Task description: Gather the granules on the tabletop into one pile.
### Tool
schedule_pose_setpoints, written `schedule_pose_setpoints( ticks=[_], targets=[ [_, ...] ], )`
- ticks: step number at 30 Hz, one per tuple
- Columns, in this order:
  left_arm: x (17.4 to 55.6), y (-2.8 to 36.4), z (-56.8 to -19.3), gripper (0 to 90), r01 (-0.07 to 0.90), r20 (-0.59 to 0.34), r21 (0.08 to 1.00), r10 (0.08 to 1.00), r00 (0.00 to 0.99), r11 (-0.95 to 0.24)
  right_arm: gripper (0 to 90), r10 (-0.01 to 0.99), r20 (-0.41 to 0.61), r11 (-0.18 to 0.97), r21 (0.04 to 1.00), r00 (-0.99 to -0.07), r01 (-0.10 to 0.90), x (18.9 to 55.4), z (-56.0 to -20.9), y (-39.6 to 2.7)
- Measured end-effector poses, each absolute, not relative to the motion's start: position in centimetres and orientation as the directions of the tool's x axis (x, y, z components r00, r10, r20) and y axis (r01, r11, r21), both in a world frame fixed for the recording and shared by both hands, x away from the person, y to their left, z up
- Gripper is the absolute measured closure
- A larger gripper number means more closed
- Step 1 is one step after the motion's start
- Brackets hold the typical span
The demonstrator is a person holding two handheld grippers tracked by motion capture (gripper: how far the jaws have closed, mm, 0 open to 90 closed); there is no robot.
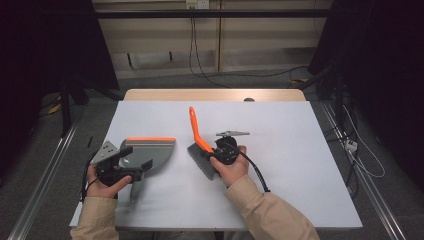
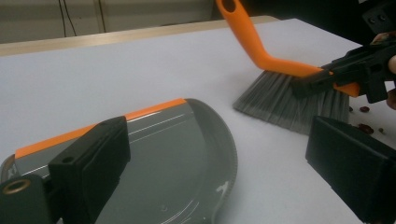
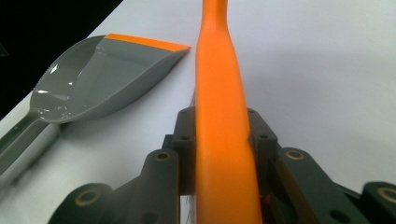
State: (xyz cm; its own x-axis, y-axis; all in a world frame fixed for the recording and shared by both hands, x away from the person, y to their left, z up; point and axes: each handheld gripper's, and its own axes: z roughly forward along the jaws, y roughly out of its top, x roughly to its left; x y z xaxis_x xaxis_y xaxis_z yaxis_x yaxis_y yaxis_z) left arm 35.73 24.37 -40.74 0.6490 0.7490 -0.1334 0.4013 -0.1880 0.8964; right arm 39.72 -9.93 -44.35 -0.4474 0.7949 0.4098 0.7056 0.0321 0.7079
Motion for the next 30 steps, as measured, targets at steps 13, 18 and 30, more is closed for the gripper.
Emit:
schedule_pose_setpoints(
  ticks=[13,18,30],
  targets=[
    [35.6,24.0,-40.8,6.3,0.399,-0.126,0.895,0.746,0.654,-0.199,71.0,0.811,0.426,-0.018,0.703,-0.401,0.711,38.5,-44.2,-14.0],
    [35.7,23.9,-40.7,6.3,0.398,-0.128,0.896,0.743,0.657,-0.197,71.1,0.79,0.464,-0.041,0.694,-0.402,0.719,38.5,-44.0,-14.2],
    [35.7,24.0,-40.7,6.3,0.399,-0.13,0.896,0.744,0.655,-0.195,71.1,0.794,0.307,0.066,0.814,-0.524,0.577,39.2,-41.4,-16.7]
  ],
)
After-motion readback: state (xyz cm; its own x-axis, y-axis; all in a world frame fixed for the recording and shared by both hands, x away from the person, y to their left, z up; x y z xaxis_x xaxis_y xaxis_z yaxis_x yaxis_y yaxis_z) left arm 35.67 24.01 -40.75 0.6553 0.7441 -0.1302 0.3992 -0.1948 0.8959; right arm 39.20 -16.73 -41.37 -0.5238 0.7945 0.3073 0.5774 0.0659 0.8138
